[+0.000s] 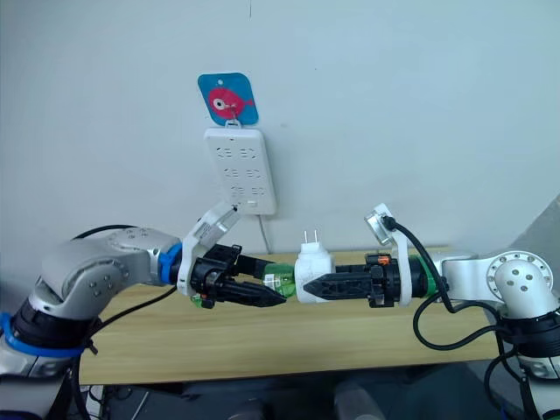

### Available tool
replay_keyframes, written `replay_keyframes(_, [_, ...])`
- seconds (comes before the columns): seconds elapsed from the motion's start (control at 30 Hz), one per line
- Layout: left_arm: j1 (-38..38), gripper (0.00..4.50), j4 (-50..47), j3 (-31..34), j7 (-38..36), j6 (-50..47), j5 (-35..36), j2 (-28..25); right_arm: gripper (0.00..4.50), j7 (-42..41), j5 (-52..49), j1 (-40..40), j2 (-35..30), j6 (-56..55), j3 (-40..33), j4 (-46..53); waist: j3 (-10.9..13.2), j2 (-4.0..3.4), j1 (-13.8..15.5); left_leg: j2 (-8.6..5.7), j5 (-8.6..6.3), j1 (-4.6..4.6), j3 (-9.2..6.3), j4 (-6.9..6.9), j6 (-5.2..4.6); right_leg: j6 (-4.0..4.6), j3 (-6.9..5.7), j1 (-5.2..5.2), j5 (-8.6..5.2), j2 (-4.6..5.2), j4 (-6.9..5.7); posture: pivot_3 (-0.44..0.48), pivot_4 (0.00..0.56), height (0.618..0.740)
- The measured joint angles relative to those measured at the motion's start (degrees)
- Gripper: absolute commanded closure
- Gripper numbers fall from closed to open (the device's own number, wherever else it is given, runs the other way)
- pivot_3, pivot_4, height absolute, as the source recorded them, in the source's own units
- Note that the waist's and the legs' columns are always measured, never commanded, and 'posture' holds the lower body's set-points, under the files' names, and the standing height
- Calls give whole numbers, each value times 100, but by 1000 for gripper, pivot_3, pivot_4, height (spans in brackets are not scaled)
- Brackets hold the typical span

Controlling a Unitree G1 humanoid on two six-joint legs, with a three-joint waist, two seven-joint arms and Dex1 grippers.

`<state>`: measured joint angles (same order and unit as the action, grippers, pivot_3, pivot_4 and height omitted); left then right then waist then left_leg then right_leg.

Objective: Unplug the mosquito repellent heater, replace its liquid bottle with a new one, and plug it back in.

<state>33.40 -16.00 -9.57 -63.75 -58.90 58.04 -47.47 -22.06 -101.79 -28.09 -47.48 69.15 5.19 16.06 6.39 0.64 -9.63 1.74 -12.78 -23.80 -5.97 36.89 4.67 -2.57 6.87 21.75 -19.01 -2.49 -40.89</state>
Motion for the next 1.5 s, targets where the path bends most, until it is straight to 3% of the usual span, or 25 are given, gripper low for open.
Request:
replay_keyframes(0.2, [-488,72,-156,111,-155,973,-718,72,1508,-49,46,64,-86,24,-47,82,1,-1,13,2,0,-2,3,-2,0,2,5,3,-1,0,0,-142,60,711])
replay_keyframes(0.23, [-652,0,-245,179,-231,1336,-901,107,1508,-49,24,85,-87,26,-49,142,0,-1,18,2,0,-2,6,-2,0,2,7,3,-1,1,1,-141,60,711])
replay_keyframes(0.37, [-1178,0,-578,346,-340,2258,-1365,223,1508,-46,-79,214,-92,26,-55,192,1,-1,35,1,0,-1,10,2,1,2,11,1,-1,2,1,-138,61,711])
replay_keyframes(0.53, [-2087,0,-498,508,-495,5164,-2922,755,1508,-49,-114,225,-108,23,-72,202,0,-1,42,1,0,3,26,5,1,3,25,0,0,4,1,-137,62,711])
replay_keyframes(0.63, [-2342,0,-118,648,-431,6964,-3570,1332,1508,-51,-115,225,-109,23,-77,198,-1,-1,90,0,0,3,31,7,0,3,29,0,0,7,2,-137,62,711])
replay_keyframes(0.7, [-2345,0,88,666,-377,7644,-3819,1483,1508,-50,-114,225,-109,21,-78,194,-2,0,124,0,0,3,32,8,0,3,31,0,1,7,2,-136,62,711])
replay_keyframes(0.9, [-2277,0,308,488,-268,8604,-4096,1756,1508,-46,-114,223,-107,10,-83,179,-2,0,144,-1,0,2,33,6,0,-1,31,1,2,7,2,-136,62,711])
replay_keyframes(1.17, [-2401,0,61,385,-213,8580,-3910,1615,1508,-38,-112,223,-106,11,-83,180,-3,-1,134,0,0,3,29,8,0,-1,28,-1,2,7,0,-141,59,711])
replay_keyframes(1.27, [-2393,618,45,341,-176,8430,-3874,1613,1508,-34,-112,223,-106,10,-83,179,-3,-1,134,-1,0,3,29,9,0,-1,28,-1,2,6,0,-140,60,711])
replay_keyframes(1.43, [-2386,2139,-66,229,-182,8137,-3796,1517,1508,-30,-112,223,-107,-16,-93,179,-3,-1,131,0,0,3,26,6,0,-1,24,-1,2,6,0,-138,58,711])
replay_keyframes(1.5, [-2386,2250,-136,230,-181,7999,-3771,1483,1508,-30,-111,223,-107,-14,-94,179,-3,-1,132,0,0,3,26,6,0,-1,25,-1,2,6,0,-138,58,711])
